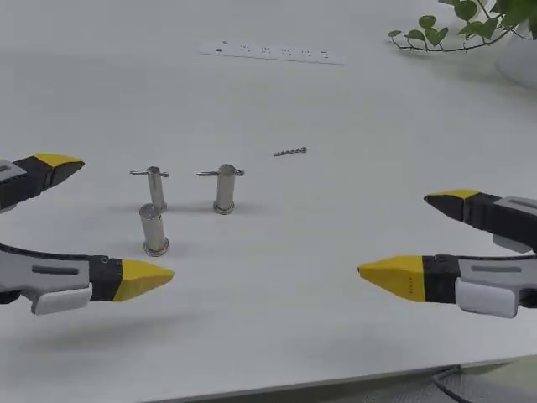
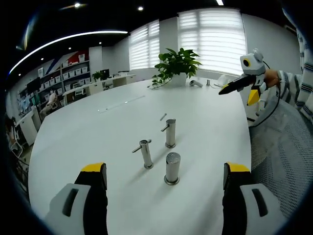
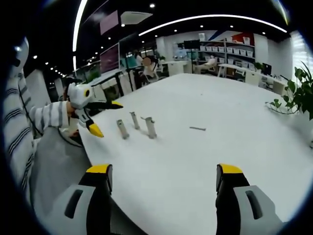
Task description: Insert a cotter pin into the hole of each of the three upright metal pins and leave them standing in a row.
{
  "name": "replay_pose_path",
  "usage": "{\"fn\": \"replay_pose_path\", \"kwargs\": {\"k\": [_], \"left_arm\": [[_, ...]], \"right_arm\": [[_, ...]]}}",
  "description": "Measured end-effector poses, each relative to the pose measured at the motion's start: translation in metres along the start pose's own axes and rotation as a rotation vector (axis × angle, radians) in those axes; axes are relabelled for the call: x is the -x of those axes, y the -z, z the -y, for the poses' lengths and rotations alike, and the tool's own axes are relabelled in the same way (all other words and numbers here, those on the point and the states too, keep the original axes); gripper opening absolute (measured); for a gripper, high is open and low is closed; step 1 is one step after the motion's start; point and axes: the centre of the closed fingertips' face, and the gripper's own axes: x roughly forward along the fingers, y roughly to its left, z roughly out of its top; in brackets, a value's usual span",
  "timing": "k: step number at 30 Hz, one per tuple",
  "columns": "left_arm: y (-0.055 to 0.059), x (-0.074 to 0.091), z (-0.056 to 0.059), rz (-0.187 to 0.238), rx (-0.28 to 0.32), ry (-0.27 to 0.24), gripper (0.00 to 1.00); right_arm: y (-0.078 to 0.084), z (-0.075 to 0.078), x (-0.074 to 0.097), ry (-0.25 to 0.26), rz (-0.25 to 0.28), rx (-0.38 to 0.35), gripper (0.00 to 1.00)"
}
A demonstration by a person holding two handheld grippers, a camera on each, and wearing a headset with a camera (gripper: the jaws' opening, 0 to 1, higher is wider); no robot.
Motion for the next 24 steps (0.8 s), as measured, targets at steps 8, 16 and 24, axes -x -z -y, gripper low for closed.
{"fn": "replay_pose_path", "kwargs": {"k": [8, 16, 24], "left_arm": [[0.007, 0.003, -0.002, -0.005, 0.056, -0.007, 1.0], [0.006, 0.007, 0.0, 0.025, 0.141, -0.018, 1.0], [0.007, 0.01, 0.005, 0.007, 0.166, -0.007, 1.0]], "right_arm": [[-0.022, 0.022, -0.01, -0.036, -0.072, 0.146, 0.87], [-0.037, 0.035, -0.036, -0.138, -0.181, 0.296, 0.85], [-0.046, 0.044, -0.075, -0.237, -0.316, 0.466, 0.82]]}}
